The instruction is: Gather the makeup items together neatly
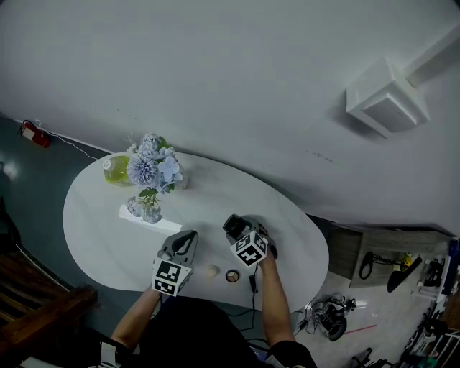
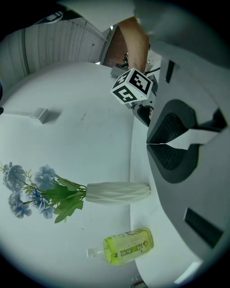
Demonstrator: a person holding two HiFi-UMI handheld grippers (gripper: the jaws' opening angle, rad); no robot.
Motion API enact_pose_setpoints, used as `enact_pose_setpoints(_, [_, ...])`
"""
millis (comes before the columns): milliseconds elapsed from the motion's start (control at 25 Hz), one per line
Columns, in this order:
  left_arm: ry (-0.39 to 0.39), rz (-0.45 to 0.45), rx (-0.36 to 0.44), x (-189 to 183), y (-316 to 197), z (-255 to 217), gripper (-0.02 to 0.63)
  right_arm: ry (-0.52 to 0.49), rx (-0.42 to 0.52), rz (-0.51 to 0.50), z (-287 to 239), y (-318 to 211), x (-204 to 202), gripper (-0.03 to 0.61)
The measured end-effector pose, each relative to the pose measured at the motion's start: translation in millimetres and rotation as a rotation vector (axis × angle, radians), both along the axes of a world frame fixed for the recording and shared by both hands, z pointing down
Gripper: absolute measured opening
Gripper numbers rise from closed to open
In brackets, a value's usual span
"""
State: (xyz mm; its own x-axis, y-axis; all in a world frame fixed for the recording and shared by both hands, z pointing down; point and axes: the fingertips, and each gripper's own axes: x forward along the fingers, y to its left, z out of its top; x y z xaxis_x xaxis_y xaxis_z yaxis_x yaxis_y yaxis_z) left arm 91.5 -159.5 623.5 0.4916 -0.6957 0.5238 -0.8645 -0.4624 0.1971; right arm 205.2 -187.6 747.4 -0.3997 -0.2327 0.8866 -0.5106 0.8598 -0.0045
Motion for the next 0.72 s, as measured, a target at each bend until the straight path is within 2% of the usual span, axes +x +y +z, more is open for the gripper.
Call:
enact_pose_setpoints(440, [-0.003,0.009,0.010,1,7,-6,0.020,0.001,0.007,0.041,-8,7,14,0.295])
enact_pose_setpoints(720, [0.002,0.060,0.032,20,14,-15,0.020,-0.007,0.027,0.105,-24,19,36,0.295])
